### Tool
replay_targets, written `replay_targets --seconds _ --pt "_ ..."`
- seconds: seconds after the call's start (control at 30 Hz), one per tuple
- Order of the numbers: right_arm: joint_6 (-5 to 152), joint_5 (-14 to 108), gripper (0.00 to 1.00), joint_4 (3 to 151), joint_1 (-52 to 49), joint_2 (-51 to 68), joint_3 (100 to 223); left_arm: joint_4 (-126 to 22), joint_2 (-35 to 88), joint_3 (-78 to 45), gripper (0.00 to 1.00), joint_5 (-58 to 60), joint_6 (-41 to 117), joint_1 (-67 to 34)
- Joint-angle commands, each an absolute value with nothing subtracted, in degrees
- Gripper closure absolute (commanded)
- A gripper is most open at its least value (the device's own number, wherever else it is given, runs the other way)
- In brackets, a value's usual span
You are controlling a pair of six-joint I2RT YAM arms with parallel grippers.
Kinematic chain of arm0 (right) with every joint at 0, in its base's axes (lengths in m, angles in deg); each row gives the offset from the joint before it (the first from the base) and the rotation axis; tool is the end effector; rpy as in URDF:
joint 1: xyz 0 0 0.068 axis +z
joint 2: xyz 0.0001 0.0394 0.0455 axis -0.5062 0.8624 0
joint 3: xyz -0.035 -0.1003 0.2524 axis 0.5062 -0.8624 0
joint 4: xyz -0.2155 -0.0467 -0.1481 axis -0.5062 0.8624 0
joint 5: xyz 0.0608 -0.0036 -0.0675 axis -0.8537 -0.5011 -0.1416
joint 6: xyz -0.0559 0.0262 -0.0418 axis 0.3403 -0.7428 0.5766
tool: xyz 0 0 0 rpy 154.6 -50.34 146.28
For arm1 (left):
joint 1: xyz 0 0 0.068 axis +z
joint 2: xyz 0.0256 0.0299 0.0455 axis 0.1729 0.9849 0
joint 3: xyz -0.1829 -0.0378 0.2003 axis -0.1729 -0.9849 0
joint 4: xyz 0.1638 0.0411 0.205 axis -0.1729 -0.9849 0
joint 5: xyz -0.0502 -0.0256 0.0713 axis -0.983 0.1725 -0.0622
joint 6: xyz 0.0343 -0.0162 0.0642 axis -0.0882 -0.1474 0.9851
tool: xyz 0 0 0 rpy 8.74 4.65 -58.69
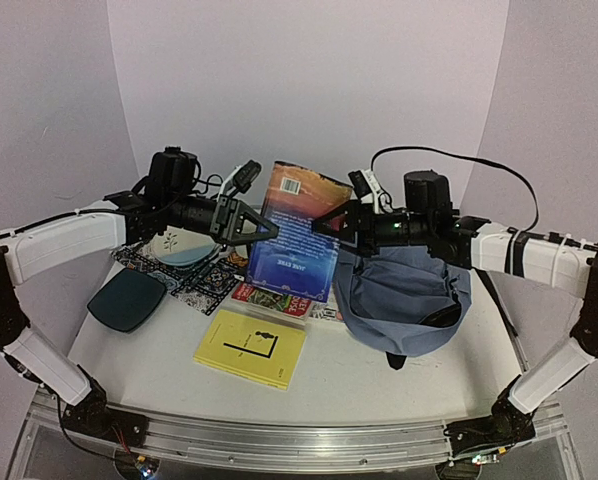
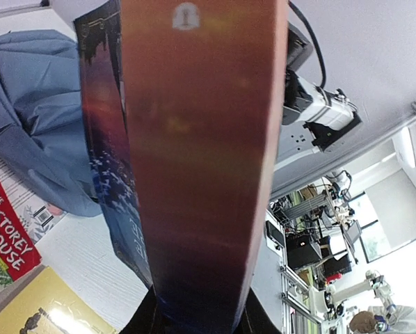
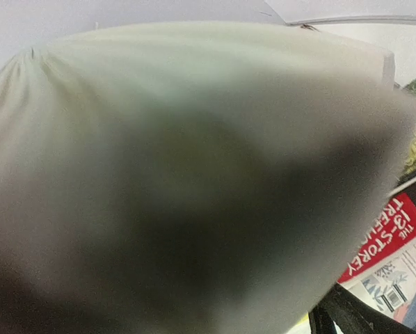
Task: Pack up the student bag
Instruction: Pass from the left arm to the right
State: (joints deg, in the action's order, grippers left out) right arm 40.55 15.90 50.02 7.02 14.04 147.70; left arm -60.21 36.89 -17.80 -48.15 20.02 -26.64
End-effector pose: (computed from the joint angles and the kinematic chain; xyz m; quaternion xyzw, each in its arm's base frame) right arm 0.2760 0.2604 0.3325 -0.2226 0.6620 0.6025 0.3862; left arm 0.2561 -0.2559 0.3313 0.3160 0.7059 -0.6018 0.1992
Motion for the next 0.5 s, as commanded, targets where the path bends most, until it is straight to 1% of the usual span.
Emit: replay_targets --seconds 0.0,0.13,0.23,0.33,0.47 --pt "37.66 9.28 0.02 40.73 6.77 15.11 150.83 -51.48 30.96 -11.9 1.0 -55.59 24.07 -26.78" --pt "34.1 6.3 0.04 34.52 6.77 15.87 151.4 -51.49 30.6 -13.17 1.0 -54.42 24.91 -26.78" --pt "30.73 4.57 0.09 29.44 6.77 15.94 151.72 -51.44 31.42 -14.43 1.0 -53.49 25.12 -26.78" --pt "29.98 3.4 0.14 28.16 6.79 15.62 152.38 -52.02 32.0 -15.75 1.0 -50.98 26.15 -26.58" --pt "29.93 2.73 0.18 27.77 6.77 14.65 152.52 -56.08 32.76 -17.09 1.0 -45.5 28.49 -25.45"
